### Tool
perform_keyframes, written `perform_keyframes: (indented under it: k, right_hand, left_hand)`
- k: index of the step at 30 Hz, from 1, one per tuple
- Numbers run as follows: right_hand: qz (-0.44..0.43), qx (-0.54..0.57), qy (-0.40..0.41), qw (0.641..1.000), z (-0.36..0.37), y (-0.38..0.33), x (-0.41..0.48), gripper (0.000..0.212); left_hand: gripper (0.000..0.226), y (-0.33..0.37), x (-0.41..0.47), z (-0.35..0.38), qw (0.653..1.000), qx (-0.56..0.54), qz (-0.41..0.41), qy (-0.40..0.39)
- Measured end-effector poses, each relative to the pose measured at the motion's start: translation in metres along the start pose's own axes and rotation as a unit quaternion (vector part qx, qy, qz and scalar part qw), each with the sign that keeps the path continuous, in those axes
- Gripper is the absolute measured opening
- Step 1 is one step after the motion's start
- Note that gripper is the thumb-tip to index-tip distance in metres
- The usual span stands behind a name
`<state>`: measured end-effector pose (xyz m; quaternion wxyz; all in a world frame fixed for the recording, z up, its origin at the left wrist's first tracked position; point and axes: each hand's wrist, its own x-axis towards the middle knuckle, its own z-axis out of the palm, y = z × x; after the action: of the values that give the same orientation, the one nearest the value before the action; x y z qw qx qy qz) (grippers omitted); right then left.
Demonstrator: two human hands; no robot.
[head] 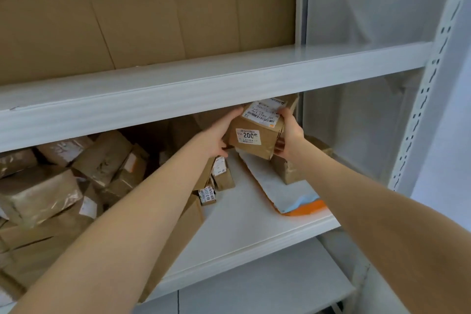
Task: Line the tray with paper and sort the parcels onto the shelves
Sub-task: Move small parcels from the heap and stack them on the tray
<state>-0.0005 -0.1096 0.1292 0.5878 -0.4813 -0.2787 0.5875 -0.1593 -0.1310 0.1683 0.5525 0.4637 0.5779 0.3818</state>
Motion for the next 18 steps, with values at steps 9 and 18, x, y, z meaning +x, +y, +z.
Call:
perform_keyframes:
  k: [9,18]
  right_hand:
    - [0.005,-0.012,0.037,0.999,-0.056,-0.007,0.037,0.075]
    - [0.005,0.027,0.143,0.989,-0.128,-0.023,0.070,0.081]
  left_hand:
    - [0.076,-0.021,0.052,0.090,0.993,-0.089,-0.047,-0.065]
    - [0.077,-0.033,0.090,0.108,0.993,-0.105,-0.020,-0.039]
